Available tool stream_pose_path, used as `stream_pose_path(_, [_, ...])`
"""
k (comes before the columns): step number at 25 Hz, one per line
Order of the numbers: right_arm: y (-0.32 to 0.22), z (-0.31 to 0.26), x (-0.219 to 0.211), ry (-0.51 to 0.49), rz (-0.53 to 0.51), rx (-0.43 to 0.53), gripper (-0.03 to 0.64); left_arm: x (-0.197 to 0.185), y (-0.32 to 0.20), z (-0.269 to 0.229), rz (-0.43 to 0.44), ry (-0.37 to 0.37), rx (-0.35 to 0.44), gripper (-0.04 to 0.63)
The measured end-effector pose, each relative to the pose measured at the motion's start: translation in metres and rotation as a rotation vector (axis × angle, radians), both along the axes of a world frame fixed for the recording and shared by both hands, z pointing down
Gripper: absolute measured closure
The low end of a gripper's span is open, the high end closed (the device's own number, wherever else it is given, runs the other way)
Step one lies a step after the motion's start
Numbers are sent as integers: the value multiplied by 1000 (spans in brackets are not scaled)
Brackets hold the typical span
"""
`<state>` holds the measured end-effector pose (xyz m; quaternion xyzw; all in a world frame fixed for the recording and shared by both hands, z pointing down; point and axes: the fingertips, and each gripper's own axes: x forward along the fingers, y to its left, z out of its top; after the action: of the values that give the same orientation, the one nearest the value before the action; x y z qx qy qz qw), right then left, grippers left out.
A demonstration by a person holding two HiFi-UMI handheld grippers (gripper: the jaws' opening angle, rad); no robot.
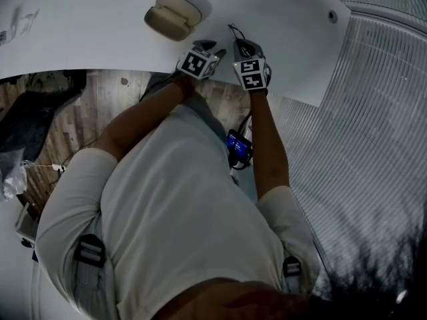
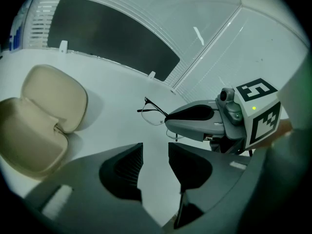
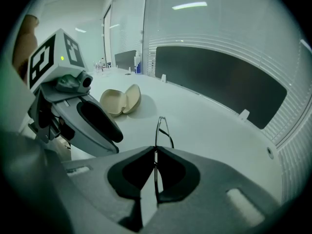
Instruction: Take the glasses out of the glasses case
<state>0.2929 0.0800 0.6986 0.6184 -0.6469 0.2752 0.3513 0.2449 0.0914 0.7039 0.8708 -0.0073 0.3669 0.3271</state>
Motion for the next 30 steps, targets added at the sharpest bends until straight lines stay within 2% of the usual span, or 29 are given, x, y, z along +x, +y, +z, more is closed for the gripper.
stream_pose_path(9, [-5,14,-2,-50,-6,-27,598,4,-3,14,-16,-26,-11,425])
stream_pose_path(16, [-4,20,13,-93,26,-43,593,14,-2,17,-29,-11,-15,426])
stream_pose_path(30, [-2,26,33,22,28,-75,535,8,-7,11,-52,-18,-5,428])
